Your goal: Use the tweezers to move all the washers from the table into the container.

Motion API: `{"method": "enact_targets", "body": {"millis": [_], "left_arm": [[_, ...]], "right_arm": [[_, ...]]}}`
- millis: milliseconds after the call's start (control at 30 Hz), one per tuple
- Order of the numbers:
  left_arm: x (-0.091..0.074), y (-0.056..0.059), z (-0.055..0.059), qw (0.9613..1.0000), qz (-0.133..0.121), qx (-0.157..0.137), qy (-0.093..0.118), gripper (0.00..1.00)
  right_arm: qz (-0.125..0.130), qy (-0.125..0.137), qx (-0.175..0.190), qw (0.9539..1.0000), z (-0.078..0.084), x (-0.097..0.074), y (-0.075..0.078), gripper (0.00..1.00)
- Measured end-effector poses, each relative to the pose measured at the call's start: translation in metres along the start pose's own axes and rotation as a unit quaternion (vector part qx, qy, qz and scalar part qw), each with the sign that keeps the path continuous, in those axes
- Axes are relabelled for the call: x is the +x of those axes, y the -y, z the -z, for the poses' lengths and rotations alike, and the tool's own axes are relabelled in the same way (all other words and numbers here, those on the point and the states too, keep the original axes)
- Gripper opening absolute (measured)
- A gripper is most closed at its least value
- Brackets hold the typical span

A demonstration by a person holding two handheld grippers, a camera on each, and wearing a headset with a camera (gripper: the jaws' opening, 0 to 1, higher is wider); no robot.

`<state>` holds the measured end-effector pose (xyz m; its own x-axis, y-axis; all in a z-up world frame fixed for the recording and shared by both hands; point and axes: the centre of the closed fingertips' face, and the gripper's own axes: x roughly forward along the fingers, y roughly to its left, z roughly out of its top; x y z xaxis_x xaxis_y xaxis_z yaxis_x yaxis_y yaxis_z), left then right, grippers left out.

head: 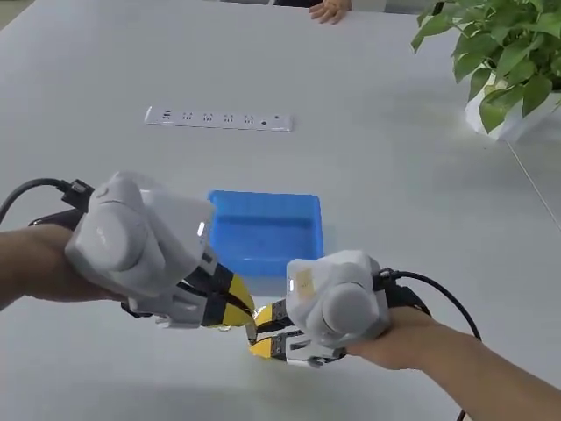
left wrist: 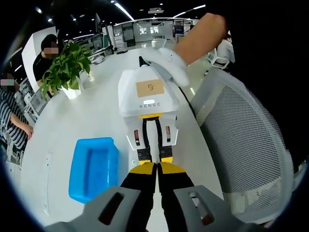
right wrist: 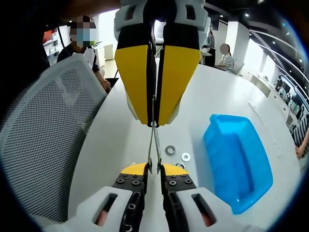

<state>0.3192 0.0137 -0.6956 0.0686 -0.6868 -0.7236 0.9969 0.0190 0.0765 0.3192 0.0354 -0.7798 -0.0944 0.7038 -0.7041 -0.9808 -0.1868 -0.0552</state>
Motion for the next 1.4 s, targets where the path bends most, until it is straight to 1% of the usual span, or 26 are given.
{"method": "enact_targets", "body": {"millis": [400,700,833,967,1200,1400], "left_arm": [[-0.012,-0.004,0.009,0.9999,-0.009,-0.005,-0.01,0.06],[-0.019,-0.008,0.017,0.9997,-0.017,-0.011,-0.015,0.06],[-0.023,-0.013,0.022,0.9995,-0.026,-0.011,-0.017,0.06],[-0.025,-0.018,0.025,0.9992,-0.031,-0.014,-0.019,0.06],[-0.026,-0.016,0.026,0.9992,-0.029,-0.014,-0.022,0.06],[-0.025,-0.013,0.024,0.9993,-0.026,-0.014,-0.023,0.06]], "right_arm": [[0.002,0.008,-0.008,0.9999,-0.011,0.009,0.007,0.12],[0.002,0.008,-0.012,0.9999,-0.016,0.017,0.011,0.12],[0.007,0.007,-0.015,0.9998,-0.016,0.019,0.014,0.17],[0.016,0.008,-0.01,0.9998,-0.015,0.018,0.017,0.22],[0.029,0.008,-0.003,0.9995,-0.008,0.008,0.019,0.28],[0.044,0.013,0.014,0.9989,-0.004,-0.001,0.021,0.33]]}}
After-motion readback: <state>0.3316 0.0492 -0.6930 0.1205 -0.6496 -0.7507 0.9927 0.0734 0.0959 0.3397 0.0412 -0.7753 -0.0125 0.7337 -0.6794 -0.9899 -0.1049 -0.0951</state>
